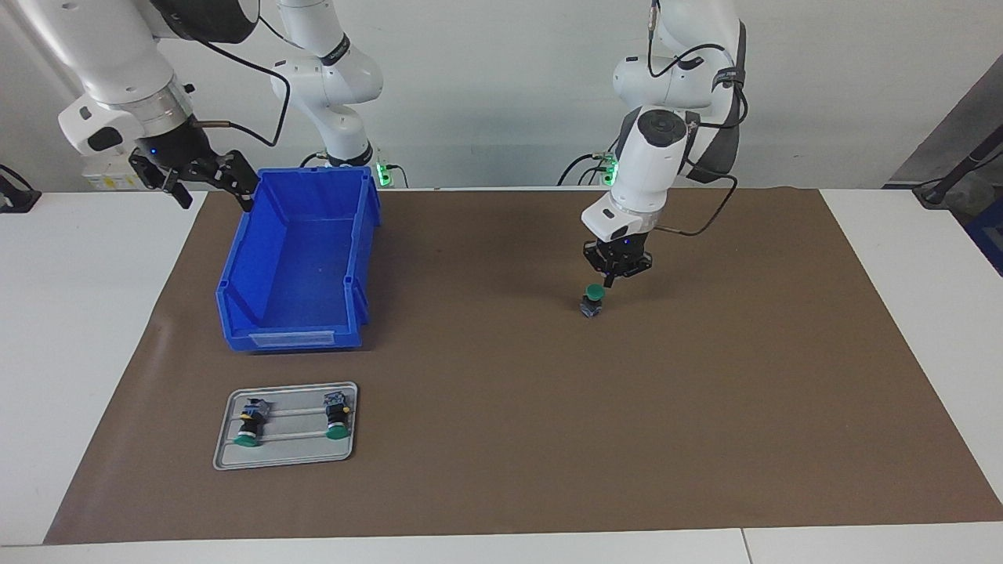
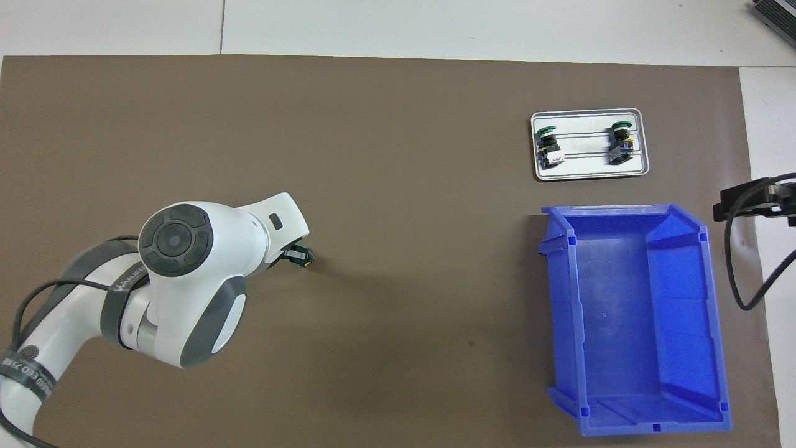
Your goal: Place and press button with both arms
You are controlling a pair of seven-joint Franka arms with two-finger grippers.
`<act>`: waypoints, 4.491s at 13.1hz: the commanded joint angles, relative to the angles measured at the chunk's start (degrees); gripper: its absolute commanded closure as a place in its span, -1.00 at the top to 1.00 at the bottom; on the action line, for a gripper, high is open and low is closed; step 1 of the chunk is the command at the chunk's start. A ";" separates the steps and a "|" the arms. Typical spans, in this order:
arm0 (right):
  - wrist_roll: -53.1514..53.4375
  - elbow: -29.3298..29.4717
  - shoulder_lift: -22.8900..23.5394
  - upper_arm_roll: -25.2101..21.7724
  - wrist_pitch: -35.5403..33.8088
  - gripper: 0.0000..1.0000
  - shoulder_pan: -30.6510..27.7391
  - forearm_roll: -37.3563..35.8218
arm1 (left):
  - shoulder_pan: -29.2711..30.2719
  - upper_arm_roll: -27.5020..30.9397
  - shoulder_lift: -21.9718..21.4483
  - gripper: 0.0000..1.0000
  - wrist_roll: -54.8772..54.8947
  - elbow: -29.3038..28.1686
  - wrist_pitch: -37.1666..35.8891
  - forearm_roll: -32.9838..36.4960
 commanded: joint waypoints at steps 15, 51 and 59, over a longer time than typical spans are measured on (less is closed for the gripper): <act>0.39 -1.42 -1.39 0.38 -0.37 1.00 -0.68 0.41 | -0.29 1.24 0.92 1.00 0.02 1.88 -1.66 1.82; 78.70 9.68 39.57 2.14 44.44 1.00 48.36 0.41 | 19.76 2.12 -1.91 1.00 11.54 34.13 -39.48 1.74; 75.98 8.42 40.09 2.05 46.48 0.87 48.80 0.14 | 19.93 2.21 -1.91 1.00 11.46 34.13 -39.57 1.74</act>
